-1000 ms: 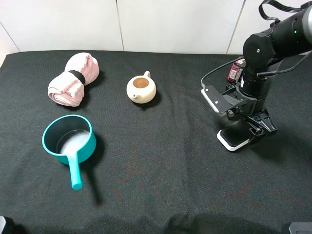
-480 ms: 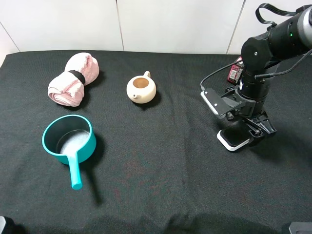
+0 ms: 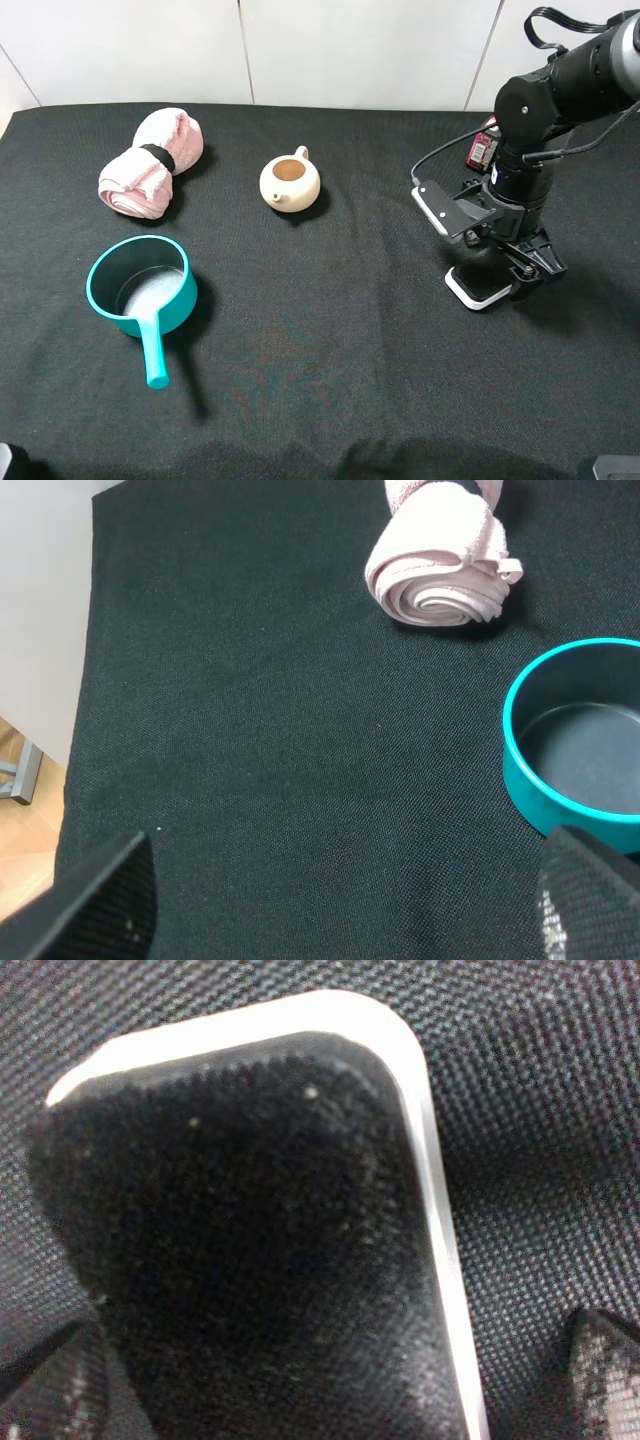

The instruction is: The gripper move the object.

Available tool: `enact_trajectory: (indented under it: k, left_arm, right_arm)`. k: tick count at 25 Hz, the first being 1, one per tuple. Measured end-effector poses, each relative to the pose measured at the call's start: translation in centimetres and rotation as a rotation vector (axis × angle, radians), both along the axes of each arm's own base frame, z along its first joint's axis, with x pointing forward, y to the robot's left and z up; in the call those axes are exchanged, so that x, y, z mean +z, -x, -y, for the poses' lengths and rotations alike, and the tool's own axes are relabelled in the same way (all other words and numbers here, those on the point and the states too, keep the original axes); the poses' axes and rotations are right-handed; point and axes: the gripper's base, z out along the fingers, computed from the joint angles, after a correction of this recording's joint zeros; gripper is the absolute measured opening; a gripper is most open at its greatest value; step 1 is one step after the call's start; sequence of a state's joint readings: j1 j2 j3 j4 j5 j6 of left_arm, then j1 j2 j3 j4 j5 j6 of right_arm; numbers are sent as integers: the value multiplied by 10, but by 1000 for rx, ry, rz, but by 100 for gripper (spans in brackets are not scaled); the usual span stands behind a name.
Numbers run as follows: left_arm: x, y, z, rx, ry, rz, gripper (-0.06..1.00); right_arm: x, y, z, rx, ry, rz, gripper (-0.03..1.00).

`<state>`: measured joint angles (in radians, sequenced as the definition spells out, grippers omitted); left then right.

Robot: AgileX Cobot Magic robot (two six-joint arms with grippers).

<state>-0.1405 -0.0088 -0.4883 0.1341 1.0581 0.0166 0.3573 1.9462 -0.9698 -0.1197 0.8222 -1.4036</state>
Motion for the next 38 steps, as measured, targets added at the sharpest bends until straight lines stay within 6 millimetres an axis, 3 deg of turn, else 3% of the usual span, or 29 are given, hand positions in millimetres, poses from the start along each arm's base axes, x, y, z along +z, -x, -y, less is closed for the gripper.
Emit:
enact_trajectory:
  k: [7, 15, 38]
  left_arm:
    - [0, 0, 0, 0, 0, 0, 83]
    - [0, 0, 0, 0, 0, 0, 83]
    - [0, 0, 0, 0, 0, 0, 83]
  right_arm:
    - [0, 0, 0, -1, 1, -3, 67]
    - [0, 2, 1, -22, 13, -21, 53]
    - [1, 5, 2, -25, 31, -56, 47]
